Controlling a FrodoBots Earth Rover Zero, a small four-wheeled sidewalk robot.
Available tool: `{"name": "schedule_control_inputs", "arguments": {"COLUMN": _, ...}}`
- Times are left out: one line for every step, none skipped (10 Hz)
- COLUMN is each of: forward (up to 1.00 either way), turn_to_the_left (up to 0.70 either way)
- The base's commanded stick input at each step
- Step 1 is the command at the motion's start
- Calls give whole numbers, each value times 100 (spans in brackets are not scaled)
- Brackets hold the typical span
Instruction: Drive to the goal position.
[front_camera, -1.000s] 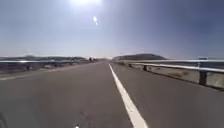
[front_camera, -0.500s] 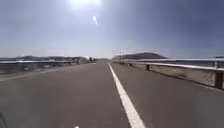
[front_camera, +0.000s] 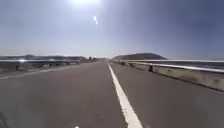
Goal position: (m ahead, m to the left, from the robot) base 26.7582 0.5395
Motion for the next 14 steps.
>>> {"name": "schedule_control_inputs", "arguments": {"forward": 100, "turn_to_the_left": 0}}
{"name": "schedule_control_inputs", "arguments": {"forward": 100, "turn_to_the_left": 0}}
{"name": "schedule_control_inputs", "arguments": {"forward": 100, "turn_to_the_left": 0}}
{"name": "schedule_control_inputs", "arguments": {"forward": 100, "turn_to_the_left": 0}}
{"name": "schedule_control_inputs", "arguments": {"forward": 100, "turn_to_the_left": 0}}
{"name": "schedule_control_inputs", "arguments": {"forward": 100, "turn_to_the_left": 0}}
{"name": "schedule_control_inputs", "arguments": {"forward": 100, "turn_to_the_left": 0}}
{"name": "schedule_control_inputs", "arguments": {"forward": 100, "turn_to_the_left": 0}}
{"name": "schedule_control_inputs", "arguments": {"forward": 100, "turn_to_the_left": 27}}
{"name": "schedule_control_inputs", "arguments": {"forward": 100, "turn_to_the_left": 27}}
{"name": "schedule_control_inputs", "arguments": {"forward": 100, "turn_to_the_left": 27}}
{"name": "schedule_control_inputs", "arguments": {"forward": 100, "turn_to_the_left": 27}}
{"name": "schedule_control_inputs", "arguments": {"forward": 100, "turn_to_the_left": 26}}
{"name": "schedule_control_inputs", "arguments": {"forward": 100, "turn_to_the_left": 13}}
